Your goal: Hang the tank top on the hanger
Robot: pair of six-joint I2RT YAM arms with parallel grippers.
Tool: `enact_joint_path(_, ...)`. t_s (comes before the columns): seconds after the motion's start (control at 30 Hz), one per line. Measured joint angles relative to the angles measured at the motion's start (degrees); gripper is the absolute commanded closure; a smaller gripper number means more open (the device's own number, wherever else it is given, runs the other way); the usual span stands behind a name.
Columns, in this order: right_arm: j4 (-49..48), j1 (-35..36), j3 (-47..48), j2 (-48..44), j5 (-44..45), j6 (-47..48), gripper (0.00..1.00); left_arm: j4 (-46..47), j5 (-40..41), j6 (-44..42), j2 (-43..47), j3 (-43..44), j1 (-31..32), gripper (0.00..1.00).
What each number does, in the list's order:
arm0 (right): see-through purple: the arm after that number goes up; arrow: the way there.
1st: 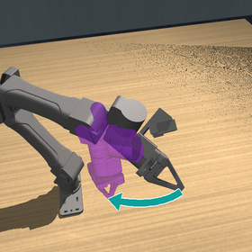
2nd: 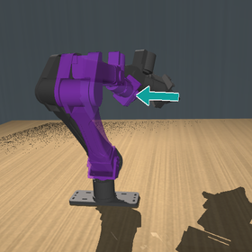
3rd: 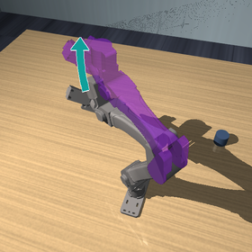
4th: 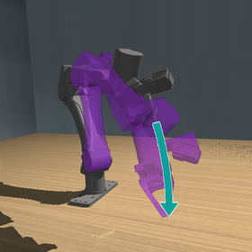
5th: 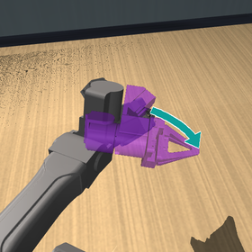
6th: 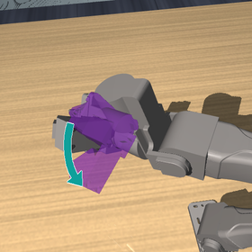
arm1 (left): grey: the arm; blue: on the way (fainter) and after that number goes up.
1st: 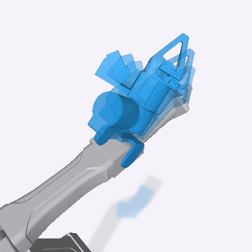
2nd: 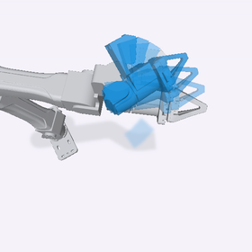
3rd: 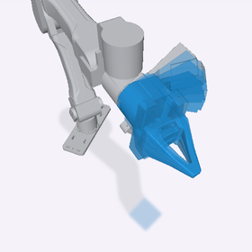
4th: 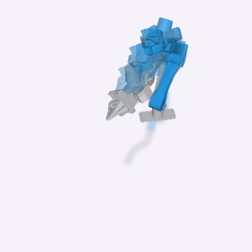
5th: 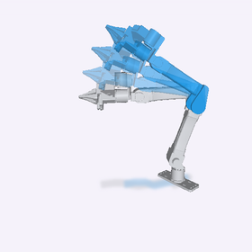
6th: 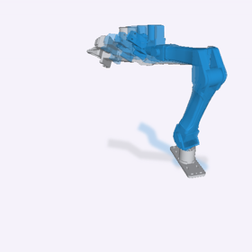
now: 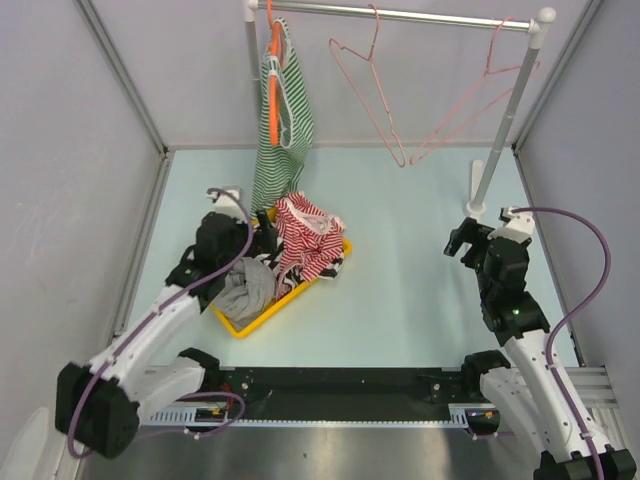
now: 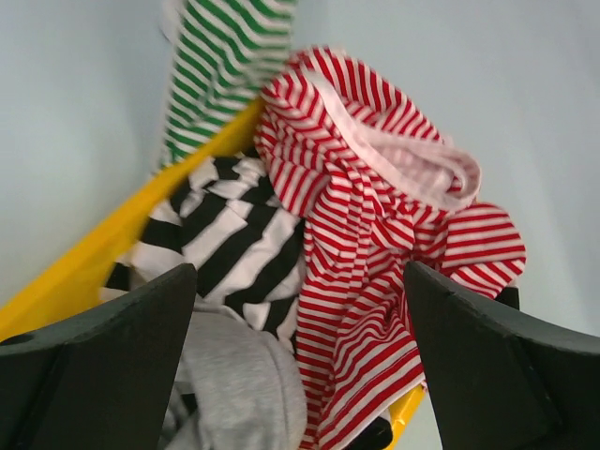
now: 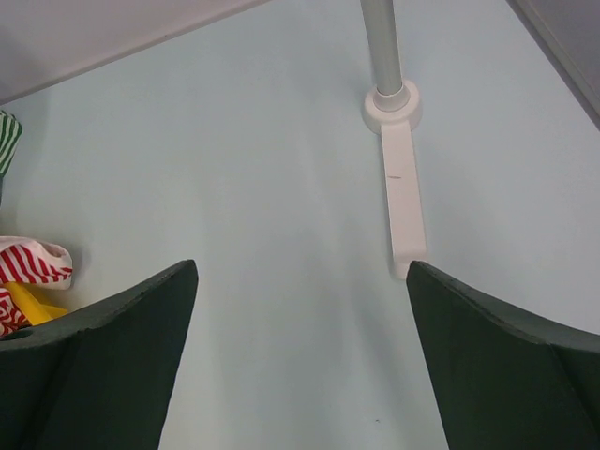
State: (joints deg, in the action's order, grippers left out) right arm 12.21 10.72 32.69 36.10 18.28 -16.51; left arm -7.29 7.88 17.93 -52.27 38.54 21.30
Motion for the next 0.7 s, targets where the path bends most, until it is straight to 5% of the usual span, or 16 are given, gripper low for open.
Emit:
enact_joint_path(0.2, 0.81, 0.00, 0.00, 0.02, -1.03, -0.52, 0.00, 6.99, -4.07, 4.90, -18.97, 2.16, 1.46, 0.02)
enact_joint_path(0.43, 1.64, 0.00, 0.00, -0.13, -1.51, -0.94, 0.00, 12.22, -6.82, 7.30, -29.24, 6.03, 1.53, 0.03)
enact_joint_path(0.7, 2.12, 0.00, 0.00, 0.22, -2.32, -1.03, 0.00, 16.13, -8.70, 8.11, -37.94, 11.47, 1.57, 0.39)
